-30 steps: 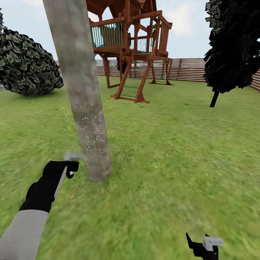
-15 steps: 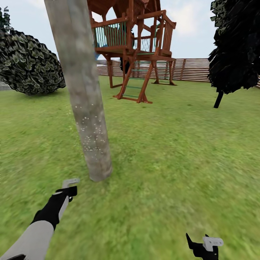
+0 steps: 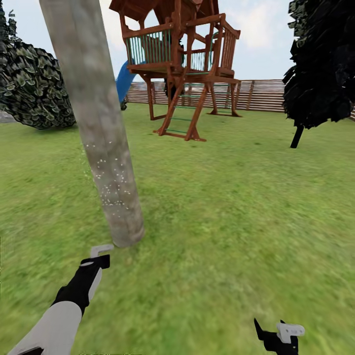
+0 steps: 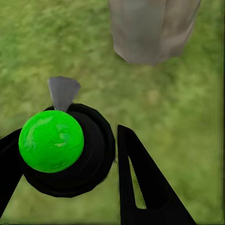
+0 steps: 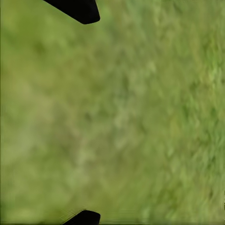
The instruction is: In the garden, pick up the pesticide atomizer on the floor and spray pesticide onto both trees until each tree trunk is fully covered.
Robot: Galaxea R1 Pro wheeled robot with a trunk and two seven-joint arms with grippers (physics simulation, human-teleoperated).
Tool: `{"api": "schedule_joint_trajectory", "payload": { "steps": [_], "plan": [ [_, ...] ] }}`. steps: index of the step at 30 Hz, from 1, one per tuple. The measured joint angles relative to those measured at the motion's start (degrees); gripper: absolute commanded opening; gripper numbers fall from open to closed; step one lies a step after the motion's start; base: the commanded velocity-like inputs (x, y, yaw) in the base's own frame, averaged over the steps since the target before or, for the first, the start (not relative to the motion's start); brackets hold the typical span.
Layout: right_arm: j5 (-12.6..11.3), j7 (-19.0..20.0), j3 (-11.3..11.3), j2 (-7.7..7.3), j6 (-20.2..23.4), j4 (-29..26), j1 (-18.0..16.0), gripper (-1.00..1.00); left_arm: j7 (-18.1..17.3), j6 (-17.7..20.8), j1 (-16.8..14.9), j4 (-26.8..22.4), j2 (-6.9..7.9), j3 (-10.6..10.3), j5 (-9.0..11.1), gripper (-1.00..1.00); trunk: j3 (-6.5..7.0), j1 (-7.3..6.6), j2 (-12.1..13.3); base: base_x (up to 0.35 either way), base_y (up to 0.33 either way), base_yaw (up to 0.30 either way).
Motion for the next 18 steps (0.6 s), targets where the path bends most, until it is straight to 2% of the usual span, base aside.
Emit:
{"api": "schedule_joint_trajectory", "payload": {
  "steps": [12, 18],
  "plan": [
    [0.01, 0.01, 0.00, 0.03, 0.00, 0.01, -0.01, 1.00, -0.03, 0.01, 0.01, -0.01, -0.27, 0.00, -0.11, -1.00, 0.00, 0.00, 0.00, 0.000, -0.273, 0.267],
    [0.00, 0.04, 0.00, 0.04, -0.01, -0.01, 0.01, 1.00, -0.08, 0.02, -0.01, 0.01, -0.27, 0.00, -0.12, -1.00, 0.00, -0.01, 0.00, 0.027, -0.273, 0.035]
  ]
}}
